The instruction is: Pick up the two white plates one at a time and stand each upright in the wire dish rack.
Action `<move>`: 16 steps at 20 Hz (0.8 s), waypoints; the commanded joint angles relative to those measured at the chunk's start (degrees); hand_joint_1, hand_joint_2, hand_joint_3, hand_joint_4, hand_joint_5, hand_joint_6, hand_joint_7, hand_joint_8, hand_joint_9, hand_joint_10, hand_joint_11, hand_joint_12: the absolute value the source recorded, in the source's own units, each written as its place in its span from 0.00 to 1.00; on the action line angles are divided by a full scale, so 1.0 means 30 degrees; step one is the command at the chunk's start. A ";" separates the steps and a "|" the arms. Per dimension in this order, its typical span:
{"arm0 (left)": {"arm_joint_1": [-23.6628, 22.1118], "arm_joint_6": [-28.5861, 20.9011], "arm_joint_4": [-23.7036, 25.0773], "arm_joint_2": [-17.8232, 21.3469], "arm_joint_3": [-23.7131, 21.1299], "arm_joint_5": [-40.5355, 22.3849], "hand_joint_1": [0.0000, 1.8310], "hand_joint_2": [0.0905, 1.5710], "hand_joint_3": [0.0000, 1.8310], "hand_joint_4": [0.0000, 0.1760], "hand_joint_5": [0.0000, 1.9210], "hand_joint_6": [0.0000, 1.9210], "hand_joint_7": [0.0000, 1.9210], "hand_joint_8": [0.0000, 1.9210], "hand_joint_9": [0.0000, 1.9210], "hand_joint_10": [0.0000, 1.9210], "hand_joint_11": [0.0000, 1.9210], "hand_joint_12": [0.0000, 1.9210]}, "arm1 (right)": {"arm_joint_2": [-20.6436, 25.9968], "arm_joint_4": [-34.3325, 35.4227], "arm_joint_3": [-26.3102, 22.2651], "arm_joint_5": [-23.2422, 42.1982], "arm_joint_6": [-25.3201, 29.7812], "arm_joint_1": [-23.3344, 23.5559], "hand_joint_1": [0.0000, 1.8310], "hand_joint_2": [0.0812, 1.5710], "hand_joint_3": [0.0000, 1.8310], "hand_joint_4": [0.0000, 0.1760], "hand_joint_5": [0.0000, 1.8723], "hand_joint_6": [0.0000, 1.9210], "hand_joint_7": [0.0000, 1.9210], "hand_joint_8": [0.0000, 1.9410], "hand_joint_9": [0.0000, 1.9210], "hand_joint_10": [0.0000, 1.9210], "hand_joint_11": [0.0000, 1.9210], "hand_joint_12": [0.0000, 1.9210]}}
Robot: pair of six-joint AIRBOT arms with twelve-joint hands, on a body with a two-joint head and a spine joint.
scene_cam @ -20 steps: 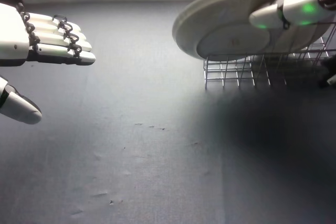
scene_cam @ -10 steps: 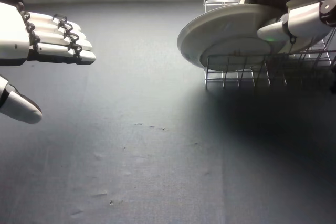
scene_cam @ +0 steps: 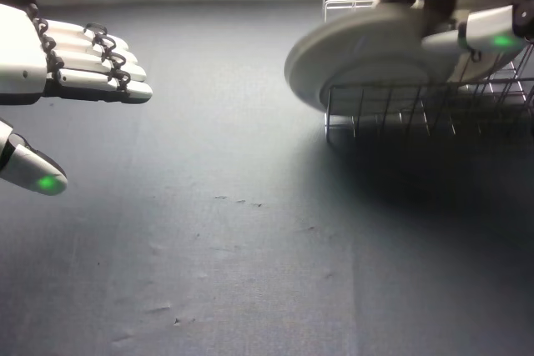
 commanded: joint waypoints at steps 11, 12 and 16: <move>-0.0239 -0.0255 -0.1245 0.0172 -0.0015 -0.0924 0.00 0.66 0.00 0.00 0.04 0.00 0.05 0.01 0.04 0.00 0.04 0.02 | 0.0272 -0.3658 0.0082 0.4163 0.0096 0.0441 0.55 0.58 0.00 0.00 0.06 0.00 0.04 0.00 0.04 0.00 0.00 0.08; -0.0239 -0.0308 -0.1245 0.0186 -0.0036 -0.1131 0.00 0.67 0.00 0.00 0.04 0.00 0.05 0.00 0.04 0.00 0.04 0.02 | 0.0277 -0.4522 0.0075 0.4446 0.0096 0.0441 0.55 0.56 0.00 0.00 0.02 0.00 0.01 0.00 0.01 0.00 0.00 0.02; -0.0247 -0.0547 -0.1253 0.0266 -0.0216 -0.2156 0.00 0.65 0.00 0.00 0.01 0.00 0.02 0.00 0.01 0.00 0.01 0.01 | 0.0407 -0.8800 -0.0114 0.5670 0.0262 0.0449 0.46 0.54 0.00 0.00 0.00 0.00 0.00 0.00 0.00 0.00 0.00 0.00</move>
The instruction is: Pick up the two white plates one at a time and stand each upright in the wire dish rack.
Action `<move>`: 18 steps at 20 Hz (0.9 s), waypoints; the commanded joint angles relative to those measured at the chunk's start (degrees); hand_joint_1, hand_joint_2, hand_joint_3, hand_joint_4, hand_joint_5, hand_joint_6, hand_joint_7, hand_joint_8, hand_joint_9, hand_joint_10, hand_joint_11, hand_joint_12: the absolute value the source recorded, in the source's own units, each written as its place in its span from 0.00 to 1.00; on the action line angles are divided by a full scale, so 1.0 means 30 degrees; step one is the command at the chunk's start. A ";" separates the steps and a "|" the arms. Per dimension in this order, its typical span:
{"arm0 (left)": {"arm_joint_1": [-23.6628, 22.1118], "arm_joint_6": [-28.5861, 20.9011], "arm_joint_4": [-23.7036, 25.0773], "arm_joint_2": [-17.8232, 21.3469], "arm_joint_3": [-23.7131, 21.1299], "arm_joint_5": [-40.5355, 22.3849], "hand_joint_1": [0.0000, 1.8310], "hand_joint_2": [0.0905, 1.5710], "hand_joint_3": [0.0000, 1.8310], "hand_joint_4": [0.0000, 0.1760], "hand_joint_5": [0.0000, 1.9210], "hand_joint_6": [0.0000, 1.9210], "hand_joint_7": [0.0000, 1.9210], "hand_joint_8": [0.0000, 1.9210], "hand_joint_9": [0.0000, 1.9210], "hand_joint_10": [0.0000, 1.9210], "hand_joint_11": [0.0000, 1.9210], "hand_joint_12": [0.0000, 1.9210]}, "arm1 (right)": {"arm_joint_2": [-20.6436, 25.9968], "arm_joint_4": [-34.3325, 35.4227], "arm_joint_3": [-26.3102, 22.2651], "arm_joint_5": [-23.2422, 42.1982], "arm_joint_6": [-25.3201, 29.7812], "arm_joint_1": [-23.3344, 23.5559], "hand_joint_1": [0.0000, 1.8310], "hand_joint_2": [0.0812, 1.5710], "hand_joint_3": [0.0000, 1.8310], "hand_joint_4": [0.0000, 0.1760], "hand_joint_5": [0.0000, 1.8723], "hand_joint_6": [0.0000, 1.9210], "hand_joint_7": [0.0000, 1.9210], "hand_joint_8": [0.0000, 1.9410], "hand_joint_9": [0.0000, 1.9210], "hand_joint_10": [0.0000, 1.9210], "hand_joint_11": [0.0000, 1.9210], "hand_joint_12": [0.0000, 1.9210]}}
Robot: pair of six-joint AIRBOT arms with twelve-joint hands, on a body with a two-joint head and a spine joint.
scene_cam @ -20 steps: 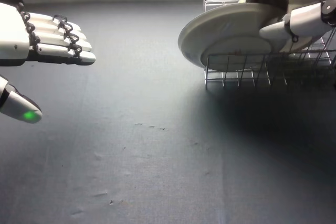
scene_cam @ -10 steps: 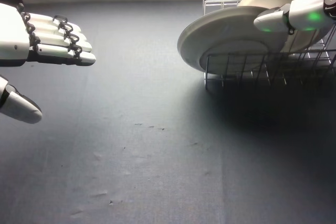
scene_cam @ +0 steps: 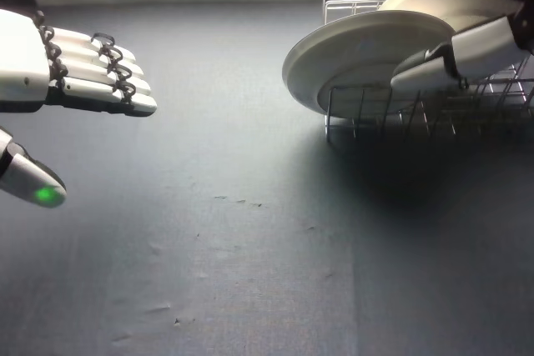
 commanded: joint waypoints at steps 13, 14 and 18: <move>-0.1723 0.0716 -0.0124 0.2785 -0.4033 -0.2300 0.00 0.68 0.00 0.00 0.00 0.00 0.02 0.01 0.01 0.00 0.02 0.02 | 0.0257 -0.8635 -0.1349 0.6797 0.0214 -0.0437 0.31 0.64 0.00 0.00 0.19 0.01 0.18 0.01 0.14 0.01 0.00 0.24; -0.1867 0.0712 -0.0036 0.2831 -0.4100 -0.2227 0.00 0.68 0.00 0.00 0.05 0.00 0.07 0.01 0.06 0.01 0.05 0.03 | 0.0316 -0.8637 -0.1500 0.6786 0.0204 -0.0433 0.32 0.66 0.00 0.00 0.24 0.02 0.24 0.02 0.20 0.03 0.00 0.41; -0.2155 0.0588 -0.0036 0.2836 -0.3731 -0.2172 0.00 0.80 0.00 0.00 0.38 0.18 0.35 0.37 0.32 0.48 0.22 0.74 | 0.0525 -0.8954 -0.1632 0.6514 0.0202 -0.0385 0.19 0.81 0.01 0.00 0.16 0.98 0.17 0.98 0.12 0.98 0.01 0.99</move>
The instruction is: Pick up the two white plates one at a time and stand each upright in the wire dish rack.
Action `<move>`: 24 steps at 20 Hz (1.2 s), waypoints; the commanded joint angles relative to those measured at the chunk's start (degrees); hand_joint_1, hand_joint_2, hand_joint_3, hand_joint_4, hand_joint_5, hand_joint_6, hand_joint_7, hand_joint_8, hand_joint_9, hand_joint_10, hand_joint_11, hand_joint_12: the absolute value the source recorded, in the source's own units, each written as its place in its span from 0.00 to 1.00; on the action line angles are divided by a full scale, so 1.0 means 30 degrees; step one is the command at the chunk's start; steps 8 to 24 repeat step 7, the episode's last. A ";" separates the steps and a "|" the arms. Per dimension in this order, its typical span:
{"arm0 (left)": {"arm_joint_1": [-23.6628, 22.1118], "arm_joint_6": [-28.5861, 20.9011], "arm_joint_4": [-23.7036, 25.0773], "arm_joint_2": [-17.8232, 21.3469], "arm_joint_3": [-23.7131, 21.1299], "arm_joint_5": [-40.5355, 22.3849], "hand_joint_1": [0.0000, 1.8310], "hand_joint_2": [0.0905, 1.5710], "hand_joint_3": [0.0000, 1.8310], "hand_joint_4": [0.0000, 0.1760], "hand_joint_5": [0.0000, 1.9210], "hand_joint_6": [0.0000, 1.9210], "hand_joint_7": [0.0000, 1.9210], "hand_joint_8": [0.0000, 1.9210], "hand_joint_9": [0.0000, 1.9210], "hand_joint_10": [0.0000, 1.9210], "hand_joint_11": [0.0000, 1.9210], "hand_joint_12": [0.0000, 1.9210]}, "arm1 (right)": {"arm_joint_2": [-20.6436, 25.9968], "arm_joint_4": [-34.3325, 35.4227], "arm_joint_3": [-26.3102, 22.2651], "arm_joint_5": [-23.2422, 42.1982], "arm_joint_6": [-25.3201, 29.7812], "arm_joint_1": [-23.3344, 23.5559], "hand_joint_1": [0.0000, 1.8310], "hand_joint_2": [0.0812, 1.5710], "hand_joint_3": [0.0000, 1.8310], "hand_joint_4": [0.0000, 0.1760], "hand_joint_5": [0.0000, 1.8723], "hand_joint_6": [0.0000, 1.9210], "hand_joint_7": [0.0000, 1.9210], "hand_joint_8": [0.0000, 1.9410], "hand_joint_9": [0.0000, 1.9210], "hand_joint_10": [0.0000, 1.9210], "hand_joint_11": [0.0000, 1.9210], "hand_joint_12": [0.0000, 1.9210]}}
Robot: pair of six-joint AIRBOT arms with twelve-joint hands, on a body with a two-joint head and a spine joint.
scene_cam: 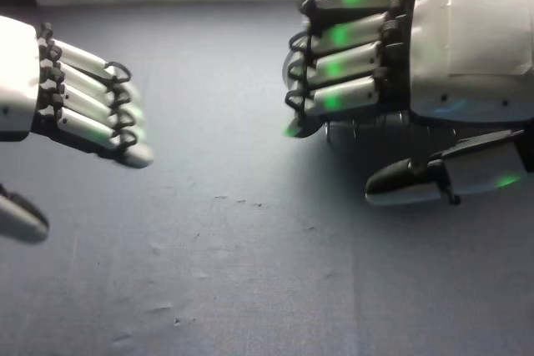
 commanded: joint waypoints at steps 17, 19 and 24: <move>-0.0336 -0.0153 -0.1551 0.0210 0.0622 -0.0738 0.50 0.89 0.00 0.00 0.69 1.00 0.77 1.00 0.80 1.00 0.79 1.00 | 0.0404 -0.0225 -0.0290 0.2015 0.0171 0.0189 0.27 1.00 0.08 0.92 0.85 1.00 0.92 1.00 0.94 1.00 0.97 1.00; -0.0336 -0.0153 -0.1551 0.0210 0.0622 -0.0738 0.50 0.89 0.00 0.00 0.69 1.00 0.77 1.00 0.80 1.00 0.79 1.00 | 0.0404 -0.0225 -0.0290 0.2015 0.0171 0.0189 0.27 1.00 0.08 0.92 0.85 1.00 0.92 1.00 0.94 1.00 0.97 1.00; -0.0336 -0.0153 -0.1551 0.0210 0.0622 -0.0738 0.50 0.89 0.00 0.00 0.69 1.00 0.77 1.00 0.80 1.00 0.79 1.00 | 0.0404 -0.0225 -0.0290 0.2015 0.0171 0.0189 0.27 1.00 0.08 0.92 0.85 1.00 0.92 1.00 0.94 1.00 0.97 1.00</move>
